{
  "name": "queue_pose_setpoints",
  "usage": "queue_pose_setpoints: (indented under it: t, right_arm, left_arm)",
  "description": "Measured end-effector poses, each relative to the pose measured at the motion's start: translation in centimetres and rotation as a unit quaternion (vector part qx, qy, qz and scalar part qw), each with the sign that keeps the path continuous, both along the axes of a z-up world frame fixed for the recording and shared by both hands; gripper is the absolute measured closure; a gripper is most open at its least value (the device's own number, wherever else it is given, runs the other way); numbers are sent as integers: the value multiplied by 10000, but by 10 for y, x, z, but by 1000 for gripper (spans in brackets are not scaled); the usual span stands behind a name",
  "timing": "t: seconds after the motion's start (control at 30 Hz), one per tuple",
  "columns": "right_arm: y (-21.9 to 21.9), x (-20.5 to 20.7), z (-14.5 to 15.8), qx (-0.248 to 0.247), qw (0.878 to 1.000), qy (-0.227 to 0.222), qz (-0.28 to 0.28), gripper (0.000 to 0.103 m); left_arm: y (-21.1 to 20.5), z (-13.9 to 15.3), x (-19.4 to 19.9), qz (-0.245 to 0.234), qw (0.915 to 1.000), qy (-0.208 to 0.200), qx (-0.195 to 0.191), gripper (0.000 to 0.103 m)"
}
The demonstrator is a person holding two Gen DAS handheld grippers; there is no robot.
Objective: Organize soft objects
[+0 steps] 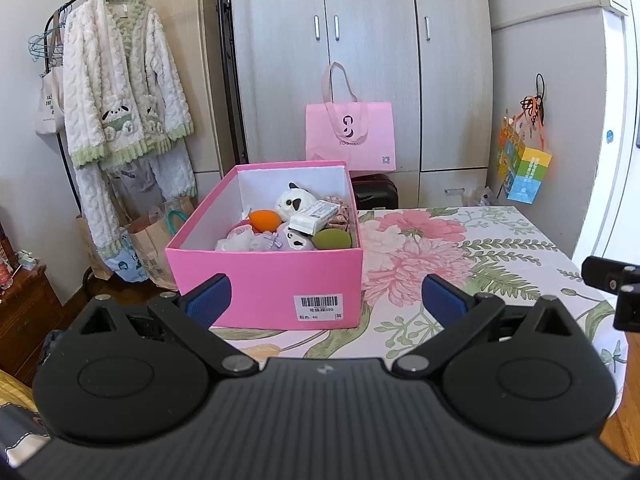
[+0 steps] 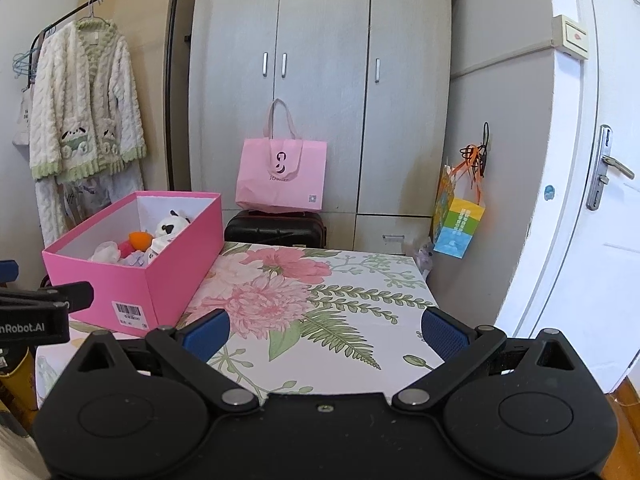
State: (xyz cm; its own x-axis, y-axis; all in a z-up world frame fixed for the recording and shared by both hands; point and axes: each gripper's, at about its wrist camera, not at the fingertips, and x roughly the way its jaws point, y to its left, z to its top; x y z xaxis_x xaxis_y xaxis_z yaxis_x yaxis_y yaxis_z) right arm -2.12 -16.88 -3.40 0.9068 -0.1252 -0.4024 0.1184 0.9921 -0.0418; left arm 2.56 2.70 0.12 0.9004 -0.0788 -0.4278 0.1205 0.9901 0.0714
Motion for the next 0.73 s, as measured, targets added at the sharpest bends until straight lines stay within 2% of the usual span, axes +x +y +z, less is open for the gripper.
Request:
queue_pose_setpoints:
  t: [0.73]
  right_arm:
    - [-1, 0, -1, 41, 10000, -11, -72, 0]
  left_arm:
    - [1, -1, -6, -13, 10000, -84, -42, 0]
